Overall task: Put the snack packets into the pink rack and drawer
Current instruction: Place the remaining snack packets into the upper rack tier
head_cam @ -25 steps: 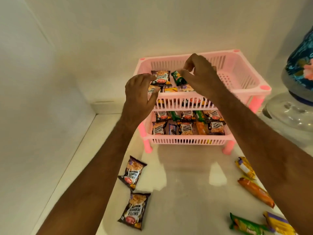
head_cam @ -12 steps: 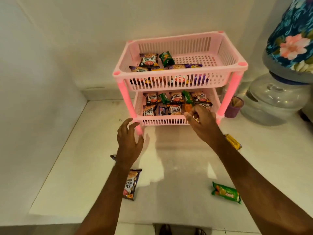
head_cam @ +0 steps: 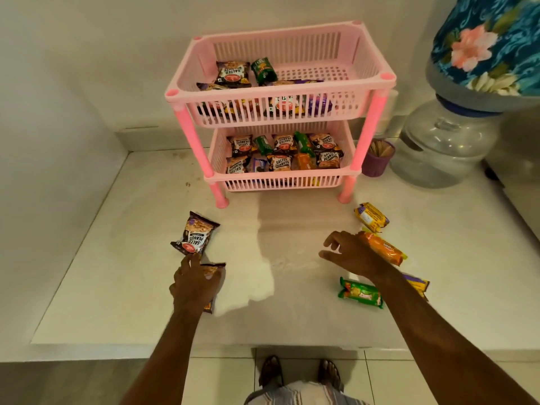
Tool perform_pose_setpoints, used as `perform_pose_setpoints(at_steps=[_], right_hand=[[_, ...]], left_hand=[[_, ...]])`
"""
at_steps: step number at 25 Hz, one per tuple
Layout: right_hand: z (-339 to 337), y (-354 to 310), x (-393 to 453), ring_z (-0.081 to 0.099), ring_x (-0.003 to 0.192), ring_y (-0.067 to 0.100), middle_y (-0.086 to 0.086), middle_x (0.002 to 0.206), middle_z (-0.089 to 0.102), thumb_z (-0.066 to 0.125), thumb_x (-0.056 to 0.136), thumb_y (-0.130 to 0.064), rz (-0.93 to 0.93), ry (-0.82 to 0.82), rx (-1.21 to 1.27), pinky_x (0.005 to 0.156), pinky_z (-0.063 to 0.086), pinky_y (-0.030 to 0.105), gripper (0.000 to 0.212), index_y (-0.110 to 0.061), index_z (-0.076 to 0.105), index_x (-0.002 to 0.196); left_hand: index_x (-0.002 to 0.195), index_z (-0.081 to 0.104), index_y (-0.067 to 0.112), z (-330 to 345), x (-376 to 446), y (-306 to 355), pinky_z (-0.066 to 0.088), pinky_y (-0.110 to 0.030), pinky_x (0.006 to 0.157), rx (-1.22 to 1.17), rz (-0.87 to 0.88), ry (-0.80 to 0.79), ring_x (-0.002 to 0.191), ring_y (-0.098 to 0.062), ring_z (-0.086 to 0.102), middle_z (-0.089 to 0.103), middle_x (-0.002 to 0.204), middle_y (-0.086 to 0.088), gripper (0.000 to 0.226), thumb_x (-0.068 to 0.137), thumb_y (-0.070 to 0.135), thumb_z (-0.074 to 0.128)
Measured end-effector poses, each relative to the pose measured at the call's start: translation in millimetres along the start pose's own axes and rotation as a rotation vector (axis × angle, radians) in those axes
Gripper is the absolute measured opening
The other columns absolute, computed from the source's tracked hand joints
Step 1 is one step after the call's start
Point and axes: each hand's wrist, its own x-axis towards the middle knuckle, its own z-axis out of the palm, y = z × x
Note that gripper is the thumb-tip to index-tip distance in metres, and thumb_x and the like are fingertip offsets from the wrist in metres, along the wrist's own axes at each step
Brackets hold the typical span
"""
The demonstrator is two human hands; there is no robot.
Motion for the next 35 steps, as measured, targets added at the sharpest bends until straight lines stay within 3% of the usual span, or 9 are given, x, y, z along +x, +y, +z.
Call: perform_pose_setpoints(at_steps=[5, 9, 13, 18, 23, 26, 29, 32, 35], right_hand=[[-1.0, 34.8, -23.1, 0.052, 0.114, 0.016, -0.008, 0.122, 0.054, 0.081, 0.067, -0.067, 0.074, -0.277, -0.135, 0.098, 0.044, 0.038, 0.076, -0.034, 0.052, 0.129], [7.5, 45.4, -30.2, 0.052, 0.115, 0.023, 0.001, 0.127, 0.052, 0.086, 0.067, -0.057, 0.055, -0.379, -0.382, 0.091, 0.040, 0.038, 0.080, -0.027, 0.049, 0.132], [20.5, 50.5, -36.0, 0.055, 0.112, 0.027, 0.008, 0.127, 0.054, 0.084, 0.076, -0.038, 0.051, -0.316, -0.357, 0.087, 0.042, 0.037, 0.065, -0.020, 0.050, 0.128], [18.7, 42.7, -33.7, 0.054, 0.118, 0.027, 0.007, 0.130, 0.055, 0.073, 0.086, -0.043, 0.045, -0.238, -0.198, 0.097, 0.043, 0.037, 0.056, -0.016, 0.051, 0.130], [-17.3, 11.4, -24.2, 0.058, 0.088, 0.012, -0.007, 0.099, 0.062, 0.074, 0.085, -0.049, -0.036, -0.022, 0.054, 0.062, 0.044, 0.020, 0.040, -0.021, 0.060, 0.111], [-50.9, -17.0, -14.9, 0.064, 0.085, 0.011, -0.005, 0.102, 0.063, 0.071, 0.086, -0.053, -0.057, 0.098, 0.194, 0.065, 0.054, 0.028, 0.043, -0.024, 0.058, 0.115], [-96.0, -51.3, -9.7, 0.062, 0.087, 0.005, -0.013, 0.106, 0.059, 0.065, 0.088, -0.060, -0.113, 0.231, 0.228, 0.062, 0.051, 0.022, 0.048, -0.032, 0.053, 0.125], [-141.9, -82.6, -10.5, 0.064, 0.092, 0.002, -0.014, 0.108, 0.064, 0.059, 0.091, -0.060, -0.238, 0.294, 0.284, 0.074, 0.060, 0.032, 0.041, -0.034, 0.053, 0.122], [-186.1, -111.7, -11.1, 0.064, 0.101, 0.000, -0.016, 0.119, 0.066, 0.051, 0.094, -0.062, -0.337, 0.341, 0.343, 0.084, 0.058, 0.034, 0.043, -0.037, 0.054, 0.129]], left_hand=[[0.141, 0.044, 0.019, 12.8, -9.8, 10.8, 0.045, -0.051, 0.099, -0.082, 0.001, -0.066, 0.125, -0.040, 0.053, 0.043, 0.148, -0.008, 0.073, 0.082, 0.049, 0.074], [0.140, 0.045, 0.018, 23.1, -17.6, 32.1, 0.046, -0.052, 0.099, -0.118, 0.040, -0.082, 0.126, -0.038, 0.053, 0.048, 0.141, -0.009, 0.071, 0.083, 0.045, 0.076], [0.140, 0.045, 0.021, 31.4, -22.7, 55.4, 0.047, -0.050, 0.098, -0.147, 0.086, -0.125, 0.123, -0.037, 0.053, 0.053, 0.132, -0.011, 0.065, 0.085, 0.041, 0.074], [0.137, 0.049, 0.021, 33.5, -25.1, 80.7, 0.048, -0.044, 0.099, -0.296, 0.159, -0.173, 0.119, -0.035, 0.057, 0.055, 0.126, -0.011, 0.058, 0.084, 0.021, 0.073], [0.128, 0.048, 0.026, 9.8, -25.3, 123.4, 0.054, -0.040, 0.087, -0.429, 0.255, -0.185, 0.108, -0.027, 0.062, 0.056, 0.119, -0.003, 0.050, 0.086, 0.024, 0.074], [0.129, 0.048, 0.027, -17.2, -27.1, 157.4, 0.049, -0.031, 0.086, -0.464, 0.389, -0.093, 0.111, -0.020, 0.059, 0.056, 0.122, 0.002, 0.049, 0.087, 0.018, 0.071], [0.123, 0.048, 0.035, -58.5, -28.0, 196.1, 0.052, -0.032, 0.085, -0.535, 0.505, -0.019, 0.111, -0.016, 0.061, 0.060, 0.120, 0.009, 0.045, 0.087, 0.022, 0.071], [0.122, 0.049, 0.038, -103.8, -26.4, 233.7, 0.057, -0.038, 0.089, -0.633, 0.623, 0.025, 0.111, -0.013, 0.063, 0.064, 0.119, 0.011, 0.045, 0.086, 0.029, 0.073], [0.118, 0.050, 0.041, -147.4, -22.1, 270.4, 0.058, -0.029, 0.083, -0.704, 0.702, 0.096, 0.105, -0.001, 0.064, 0.064, 0.114, 0.016, 0.044, 0.082, 0.033, 0.074]])
